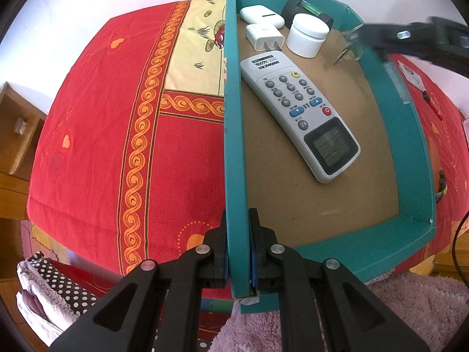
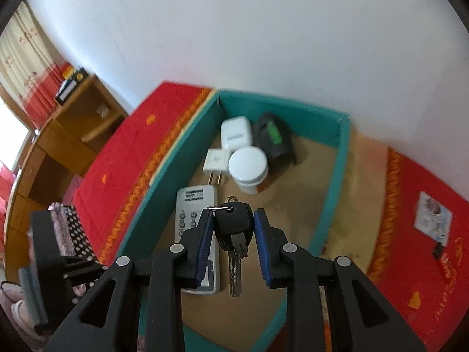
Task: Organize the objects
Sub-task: 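Carry the keys into the teal box and lower them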
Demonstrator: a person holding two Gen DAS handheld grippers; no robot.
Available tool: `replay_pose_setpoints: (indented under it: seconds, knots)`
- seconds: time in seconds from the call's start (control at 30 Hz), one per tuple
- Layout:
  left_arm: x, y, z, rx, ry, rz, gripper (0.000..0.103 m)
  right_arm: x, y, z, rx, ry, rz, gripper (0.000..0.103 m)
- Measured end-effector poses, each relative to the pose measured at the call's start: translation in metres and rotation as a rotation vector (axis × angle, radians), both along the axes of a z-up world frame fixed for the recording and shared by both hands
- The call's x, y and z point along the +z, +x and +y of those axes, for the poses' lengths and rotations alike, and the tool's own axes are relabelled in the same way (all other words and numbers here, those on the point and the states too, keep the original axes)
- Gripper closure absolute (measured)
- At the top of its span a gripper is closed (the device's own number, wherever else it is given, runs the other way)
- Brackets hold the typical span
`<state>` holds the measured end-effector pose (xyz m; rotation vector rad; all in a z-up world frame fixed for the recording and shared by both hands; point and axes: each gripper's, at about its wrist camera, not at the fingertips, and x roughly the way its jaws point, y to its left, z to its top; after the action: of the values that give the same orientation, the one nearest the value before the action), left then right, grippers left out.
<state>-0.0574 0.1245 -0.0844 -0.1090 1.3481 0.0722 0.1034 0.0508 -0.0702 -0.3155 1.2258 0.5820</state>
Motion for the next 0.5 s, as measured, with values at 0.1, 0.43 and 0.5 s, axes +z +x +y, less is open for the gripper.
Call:
replay_pose_setpoints:
  seconds: [0.1,0.43,0.5]
  knots:
    - [0.0,0.0,0.0,-0.002,0.0,-0.001,0.094,-0.021,0.005,0.01,0.01,-0.036,0.027,0.074]
    - [0.001,-0.002,-0.001,-0.014,-0.002,-0.004,0.094,-0.058,0.007,0.03,0.032,-0.113,0.039,0.074]
    - [0.001,-0.003,-0.001,-0.014,-0.003,-0.005,0.094,-0.063,0.006,0.031,0.033,-0.13,0.035,0.074]
